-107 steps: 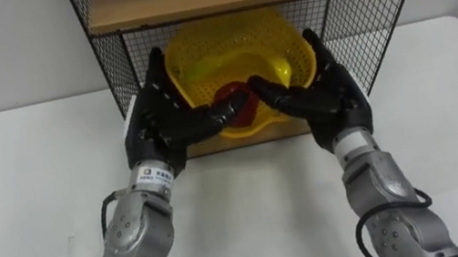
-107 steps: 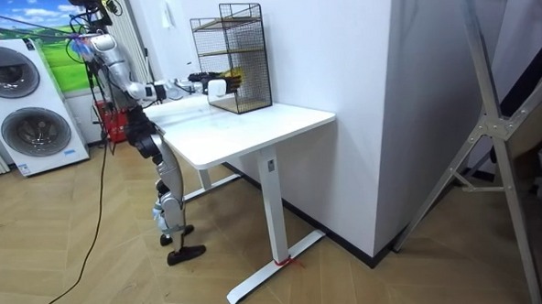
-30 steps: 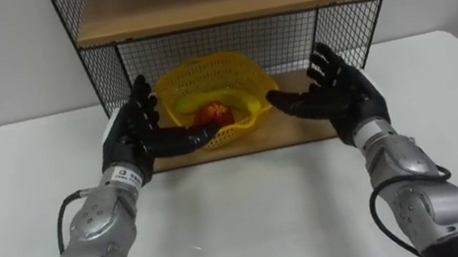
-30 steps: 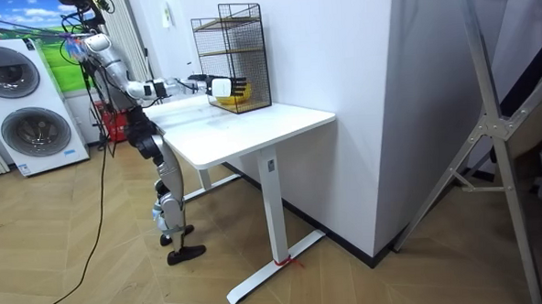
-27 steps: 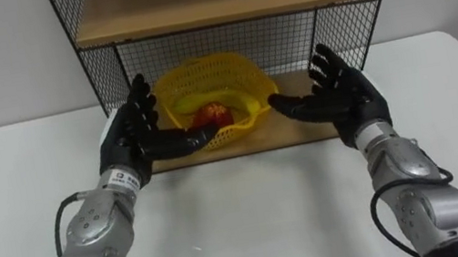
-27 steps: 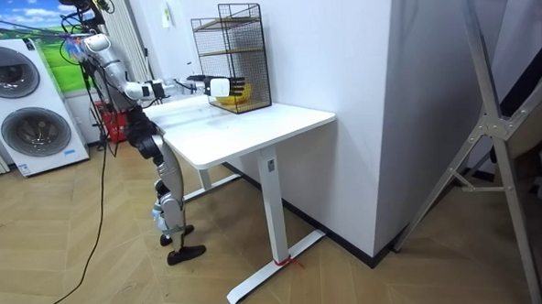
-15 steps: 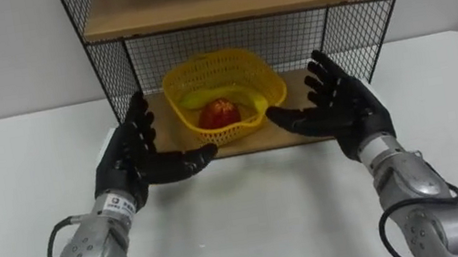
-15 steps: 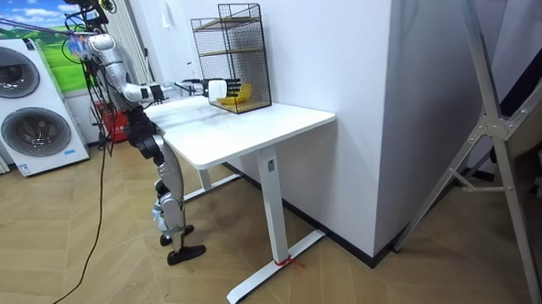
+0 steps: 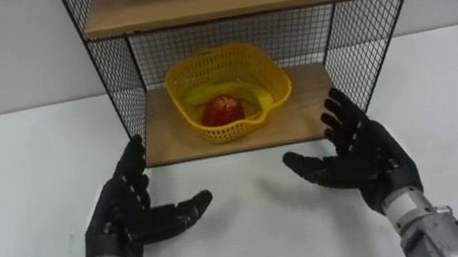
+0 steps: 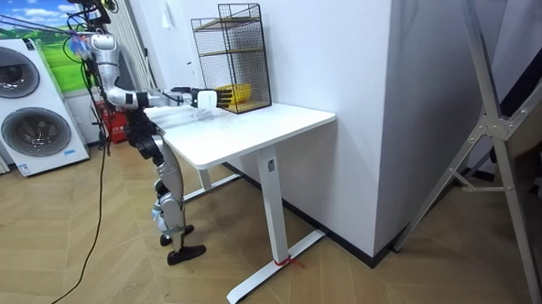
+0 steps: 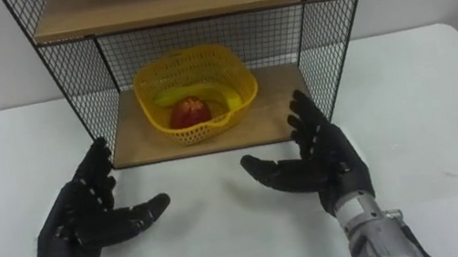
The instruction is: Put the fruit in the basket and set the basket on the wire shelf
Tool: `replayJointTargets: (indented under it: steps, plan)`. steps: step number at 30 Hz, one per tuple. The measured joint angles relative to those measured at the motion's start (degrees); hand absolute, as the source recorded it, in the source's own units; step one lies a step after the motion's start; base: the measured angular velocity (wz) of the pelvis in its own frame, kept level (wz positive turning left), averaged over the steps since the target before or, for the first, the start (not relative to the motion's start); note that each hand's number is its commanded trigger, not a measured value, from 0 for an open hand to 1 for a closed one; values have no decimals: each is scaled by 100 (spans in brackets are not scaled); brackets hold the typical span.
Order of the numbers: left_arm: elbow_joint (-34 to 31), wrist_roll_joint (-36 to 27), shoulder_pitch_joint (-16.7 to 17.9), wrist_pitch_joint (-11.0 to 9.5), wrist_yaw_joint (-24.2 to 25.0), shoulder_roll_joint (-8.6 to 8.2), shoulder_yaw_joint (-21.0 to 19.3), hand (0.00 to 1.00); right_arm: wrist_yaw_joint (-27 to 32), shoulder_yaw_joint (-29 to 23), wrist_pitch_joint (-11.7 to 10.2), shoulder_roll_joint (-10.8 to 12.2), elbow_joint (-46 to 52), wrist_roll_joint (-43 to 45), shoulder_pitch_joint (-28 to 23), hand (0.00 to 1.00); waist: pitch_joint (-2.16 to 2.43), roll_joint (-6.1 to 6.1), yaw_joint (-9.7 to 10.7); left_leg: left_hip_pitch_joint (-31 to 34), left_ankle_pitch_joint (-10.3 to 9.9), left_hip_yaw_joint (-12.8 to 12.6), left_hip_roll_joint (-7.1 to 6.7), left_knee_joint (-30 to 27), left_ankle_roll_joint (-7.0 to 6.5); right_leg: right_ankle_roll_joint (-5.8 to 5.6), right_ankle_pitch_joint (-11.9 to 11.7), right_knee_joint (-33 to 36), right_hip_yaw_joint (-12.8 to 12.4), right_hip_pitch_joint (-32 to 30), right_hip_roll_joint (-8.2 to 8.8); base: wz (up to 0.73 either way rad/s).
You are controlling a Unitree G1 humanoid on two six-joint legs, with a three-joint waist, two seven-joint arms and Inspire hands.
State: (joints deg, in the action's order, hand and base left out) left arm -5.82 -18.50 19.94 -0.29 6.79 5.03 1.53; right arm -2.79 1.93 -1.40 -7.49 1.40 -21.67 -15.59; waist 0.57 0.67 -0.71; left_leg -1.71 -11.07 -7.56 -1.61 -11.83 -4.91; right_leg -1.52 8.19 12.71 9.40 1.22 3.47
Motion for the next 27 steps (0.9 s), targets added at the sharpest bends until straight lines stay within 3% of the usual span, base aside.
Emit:
replayJointTargets:
  steps: [2,4,9,14,18,21,23,26,27]
  plan:
    - [-25,1,45,-101,-22,-16,-165,0,4,-178,-130,8,77,148,-76,0,-6,6,-3,2,1,6,0,1,1,0,0,-8,2,14,-3,0]
    - [-168,-29,214,-409,-200,-30,-431,0,19,-442,-406,12,220,220,-224,0,-34,13,4,2,0,12,0,5,2,0,0,-15,0,37,-10,0]
    - [-580,-131,534,-1022,-705,-68,-926,0,243,-784,-789,57,700,606,-710,0,-35,-5,-66,0,-3,14,0,16,4,0,0,-12,0,32,-8,0]
    - [-785,-187,738,-1352,-1442,-190,-1401,0,756,-1046,-1002,67,875,687,-1001,0,-38,-18,-144,-9,-1,36,-6,27,4,0,0,-11,23,44,-5,1]
    - [-994,-184,733,-1495,-2311,-192,-2161,0,1432,-1732,-1051,51,1077,865,-1006,0,-48,-42,-194,10,-4,43,-8,28,6,0,0,-4,-2,19,-12,-1]
    - [-1106,-189,571,-1773,-2995,-154,-2800,0,2078,-2250,-1281,-5,1455,897,-1001,0,-46,-71,-299,6,-7,16,-9,47,11,1,0,-1,-67,-13,-26,-8]
    - [-1167,-229,440,-1814,-3369,-143,-3300,0,2427,-2609,-1342,-60,1640,1035,-944,0,-47,-102,-339,-4,-6,14,-9,56,12,1,0,4,-86,-16,-31,-4]
    - [-1328,-385,401,-1897,-4072,46,-4088,0,3094,-3348,-1406,-457,1649,1077,-785,0,-43,-108,-391,-1,-12,12,-12,47,15,0,1,5,-85,-51,-26,0]
    - [-1328,-403,403,-1903,-4367,188,-4417,0,3377,-3652,-1407,-592,1658,1071,-744,0,-34,-115,-403,11,-17,18,-11,44,20,-1,4,9,-84,-70,-26,0]
